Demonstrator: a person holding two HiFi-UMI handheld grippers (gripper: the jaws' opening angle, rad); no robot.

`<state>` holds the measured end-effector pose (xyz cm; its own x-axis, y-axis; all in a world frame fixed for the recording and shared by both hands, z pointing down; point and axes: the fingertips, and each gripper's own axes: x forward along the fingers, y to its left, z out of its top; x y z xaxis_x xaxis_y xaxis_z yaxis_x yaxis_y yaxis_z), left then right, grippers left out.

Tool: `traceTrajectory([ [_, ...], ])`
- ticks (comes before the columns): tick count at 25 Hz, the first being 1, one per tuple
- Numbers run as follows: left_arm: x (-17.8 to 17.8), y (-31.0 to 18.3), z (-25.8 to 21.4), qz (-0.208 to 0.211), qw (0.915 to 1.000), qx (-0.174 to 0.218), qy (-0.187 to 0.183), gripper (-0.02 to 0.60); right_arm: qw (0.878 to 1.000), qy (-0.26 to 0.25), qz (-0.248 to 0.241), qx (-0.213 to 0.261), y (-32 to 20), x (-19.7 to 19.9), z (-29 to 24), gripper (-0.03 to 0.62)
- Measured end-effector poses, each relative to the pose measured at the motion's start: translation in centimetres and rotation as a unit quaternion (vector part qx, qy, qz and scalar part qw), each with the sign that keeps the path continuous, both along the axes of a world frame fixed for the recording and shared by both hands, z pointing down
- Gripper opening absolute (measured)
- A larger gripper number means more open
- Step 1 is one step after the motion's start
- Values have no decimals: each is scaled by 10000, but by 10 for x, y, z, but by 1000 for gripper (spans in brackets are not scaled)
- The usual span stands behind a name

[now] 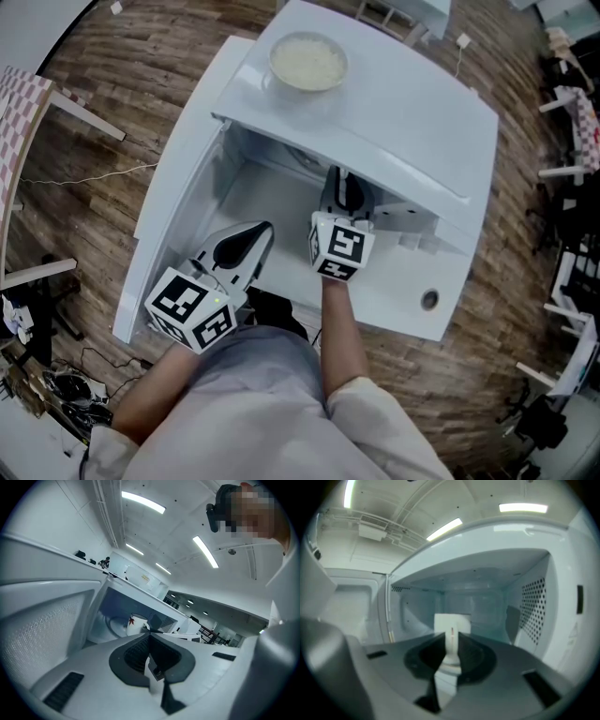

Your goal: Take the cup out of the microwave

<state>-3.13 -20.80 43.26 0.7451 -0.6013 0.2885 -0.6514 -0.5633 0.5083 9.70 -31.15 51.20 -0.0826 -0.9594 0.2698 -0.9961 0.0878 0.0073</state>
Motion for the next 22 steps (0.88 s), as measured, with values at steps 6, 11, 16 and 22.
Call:
traceTrajectory([
  [6,1,1,-1,-23,10000,12,29,9,10000,-53,-25,1,6,1,-3,71],
  [11,2,1,-2,-36,10000,39,32,11,9999,-105,-47,13,9,3,-4,69],
  [16,4,1,-2,-39,10000,48,35,9,9998,-164,-75,35,12,4,-7,69],
  [22,7,2,-3,-27,10000,52,49,9,9997,-186,-113,95,18,5,-15,69],
])
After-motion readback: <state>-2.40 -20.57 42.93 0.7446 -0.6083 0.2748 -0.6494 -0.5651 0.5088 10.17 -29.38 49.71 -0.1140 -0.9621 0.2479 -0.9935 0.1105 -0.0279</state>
